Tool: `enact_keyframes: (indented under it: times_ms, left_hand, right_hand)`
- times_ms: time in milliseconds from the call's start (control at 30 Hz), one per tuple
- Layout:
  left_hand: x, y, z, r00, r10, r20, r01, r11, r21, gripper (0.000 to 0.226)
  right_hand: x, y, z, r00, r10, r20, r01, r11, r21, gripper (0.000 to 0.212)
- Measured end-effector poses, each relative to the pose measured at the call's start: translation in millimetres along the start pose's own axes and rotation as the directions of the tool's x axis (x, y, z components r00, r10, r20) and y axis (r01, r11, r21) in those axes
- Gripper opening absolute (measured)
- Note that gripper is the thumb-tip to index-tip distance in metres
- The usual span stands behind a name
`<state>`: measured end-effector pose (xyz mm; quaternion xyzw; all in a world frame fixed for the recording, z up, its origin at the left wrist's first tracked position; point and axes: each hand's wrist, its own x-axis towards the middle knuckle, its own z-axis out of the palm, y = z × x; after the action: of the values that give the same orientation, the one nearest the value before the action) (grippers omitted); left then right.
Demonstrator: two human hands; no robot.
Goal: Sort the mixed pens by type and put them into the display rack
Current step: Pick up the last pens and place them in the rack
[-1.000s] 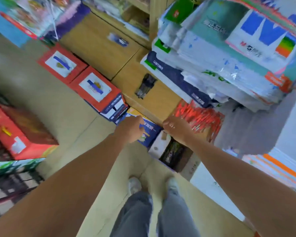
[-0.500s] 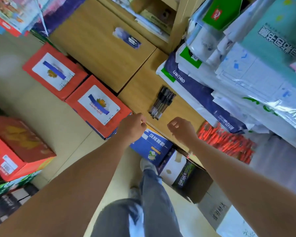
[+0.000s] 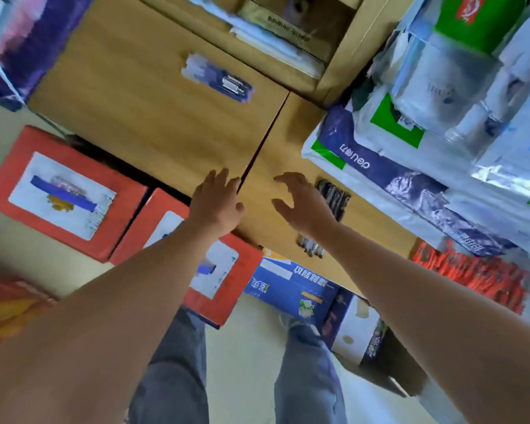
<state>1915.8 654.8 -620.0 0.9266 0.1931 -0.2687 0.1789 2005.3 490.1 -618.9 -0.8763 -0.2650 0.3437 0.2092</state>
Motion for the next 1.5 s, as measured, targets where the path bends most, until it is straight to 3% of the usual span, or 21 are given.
enact_keyframes:
  times_ms: [133,267,467,667,767,1000,1100,1267,1400,1500]
  left_hand:
    - [37.1,-55.3,-21.2,0.995,0.072,0.069,-0.078,0.993,0.086,0.062]
    - [61.3,-99.2,-40.3,0.978,0.206,-0.032,-0.198,0.967,0.160,0.049]
    - [100.0,-140.4,-68.5,0.945,0.293,-0.147,-0.291,0.956,0.033,0.032]
    - [121.4,-161.0,-78.7,0.953,0.233,-0.193,-0.270,0.944,-0.191,0.028]
    - [123.8,-163.5,-83.4,0.964,0.192,-0.184,-0.242,0.920,-0.309,0.027]
    - [126.8,-156.0,-86.3,0.995,0.063,-0.077,-0.093,0.859,-0.503,0.029]
    - [131.1,-147.1,-80.4,0.999,-0.023,0.026,0.034,0.791,-0.611,0.027]
    - [130.6,-120.0,-81.9,0.973,-0.099,0.208,0.228,0.548,-0.805,0.028]
    - [128.5,-96.8,-79.3,0.948,-0.146,0.282,0.317,0.398,-0.861,0.031]
    - [122.7,-81.5,-76.1,0.948,-0.131,0.291,0.318,0.328,-0.889,0.017]
  right_hand:
    - [56.6,-40.7,16.2,0.999,0.031,-0.035,-0.031,1.000,-0.004,0.047]
    - [107.2,-76.6,16.4,0.987,0.071,-0.142,-0.073,0.997,-0.010,0.042]
    - [187.7,-112.0,2.8,0.944,0.039,-0.329,-0.102,0.979,-0.178,0.056]
    - [223.7,-119.8,5.0,0.933,0.114,-0.341,-0.260,0.869,-0.422,0.058]
    - [221.9,-125.9,11.0,0.933,0.141,-0.331,-0.281,0.860,-0.426,0.052]
    - [203.6,-143.1,26.5,0.949,0.253,-0.186,-0.311,0.840,-0.445,0.063]
    - [191.8,-140.8,34.7,0.945,0.274,-0.177,-0.321,0.876,-0.360,0.051]
    - [177.7,-136.9,39.9,0.943,0.320,-0.087,-0.331,0.922,-0.200,0.041]
    - [165.8,-124.5,40.0,0.960,0.280,-0.001,-0.280,0.960,-0.015,0.045]
    - [152.8,-115.3,39.5,0.971,0.224,0.087,-0.231,0.970,0.081,0.044]
